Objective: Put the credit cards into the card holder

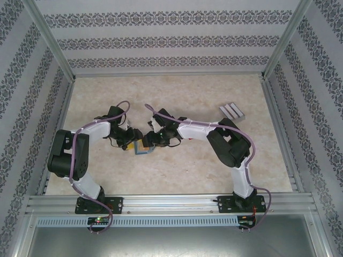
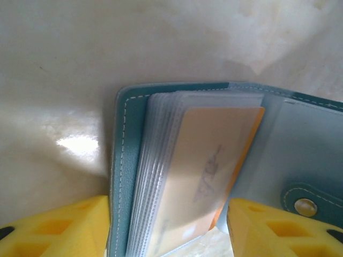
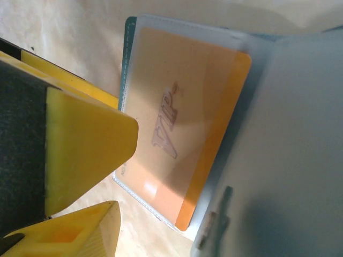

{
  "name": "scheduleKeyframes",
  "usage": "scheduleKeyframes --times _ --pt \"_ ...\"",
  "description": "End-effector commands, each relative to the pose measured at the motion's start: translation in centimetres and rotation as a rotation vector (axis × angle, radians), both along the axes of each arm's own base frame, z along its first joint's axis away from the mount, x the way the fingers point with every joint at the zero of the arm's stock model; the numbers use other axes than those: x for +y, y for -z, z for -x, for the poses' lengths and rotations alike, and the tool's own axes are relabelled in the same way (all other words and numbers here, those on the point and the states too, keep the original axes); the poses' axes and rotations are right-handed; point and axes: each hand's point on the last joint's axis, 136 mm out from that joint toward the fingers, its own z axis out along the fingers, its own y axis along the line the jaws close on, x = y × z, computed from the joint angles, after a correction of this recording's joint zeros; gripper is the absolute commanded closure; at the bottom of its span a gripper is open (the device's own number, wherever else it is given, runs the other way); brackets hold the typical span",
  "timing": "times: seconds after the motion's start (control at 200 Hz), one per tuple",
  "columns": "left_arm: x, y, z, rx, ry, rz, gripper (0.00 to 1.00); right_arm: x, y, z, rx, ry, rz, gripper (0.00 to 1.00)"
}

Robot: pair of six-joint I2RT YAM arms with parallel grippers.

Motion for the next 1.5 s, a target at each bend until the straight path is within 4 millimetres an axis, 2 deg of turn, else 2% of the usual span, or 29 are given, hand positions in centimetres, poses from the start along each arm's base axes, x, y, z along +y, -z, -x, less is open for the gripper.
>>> scheduleKeyframes --times 0.0,0.175,0.315,0.42,0.475,0.56,0.64,0.759,0.919,0.979,1.139,1.254,1.359,1.494 --pt "-1.3 -3.0 -1.5 -0.115 0.033 0.066 0.41 1.0 0.8 0.9 0.048 -0.018 -0.036 0.46" --pt "-1.6 -4.0 -1.8 -0.14 0.033 0.084 0.41 1.5 0.8 1.1 0.045 -0.022 -0.056 0.46" --pt "-1.4 -3.0 -1.5 -0.104 0.032 0.068 0.41 1.7 -0.3 1.0 0.01 -0.02 -0.095 0.45" --pt "-1.1 -2.3 -1.2 -0.08 0.031 0.05 0.42 0.5 -0.4 0.3 -0.011 0.017 -0.061 0.44" --pt "-0.8 -2.1 -1.1 -0.072 0.029 0.032 0.47 -0.4 -0.3 -0.1 -0.016 0.044 -0.043 0.43" --pt "-0.6 -2.1 -1.0 -0.064 0.034 0.012 0.64 -1.5 -0.1 -0.2 -0.016 0.056 -0.037 0.42" --pt "-0.3 -2.0 -0.6 -0.042 0.049 -0.011 0.73 -2.3 0.4 -0.1 -0.002 0.046 -0.038 0.43" --pt "-0.3 -1.8 -0.4 -0.023 0.069 -0.019 0.84 -3.1 1.0 0.1 0.021 0.043 -0.078 0.53" --pt "-0.5 -2.5 -0.4 -0.041 0.067 0.002 0.91 -1.8 1.1 1.0 0.064 0.002 -0.162 0.55" --pt "-0.5 -2.9 -0.5 -0.048 0.065 0.004 1.0 -0.9 1.1 1.3 0.078 -0.013 -0.194 0.59" --pt "-0.2 -4.0 -0.3 -0.046 0.066 -0.016 1.0 2.6 1.4 2.0 0.123 -0.07 -0.268 0.68" --pt "0.9 -4.8 0.5 -0.028 0.052 -0.085 1.0 4.0 1.5 1.6 0.122 -0.063 -0.275 0.65" --pt "3.1 -4.2 1.5 0.019 0.035 -0.213 1.0 3.7 1.6 0.8 0.104 -0.031 -0.232 0.57" --pt "4.3 -3.5 2.3 0.067 0.016 -0.283 1.0 1.6 1.1 -0.2 0.027 0.038 -0.153 0.53"
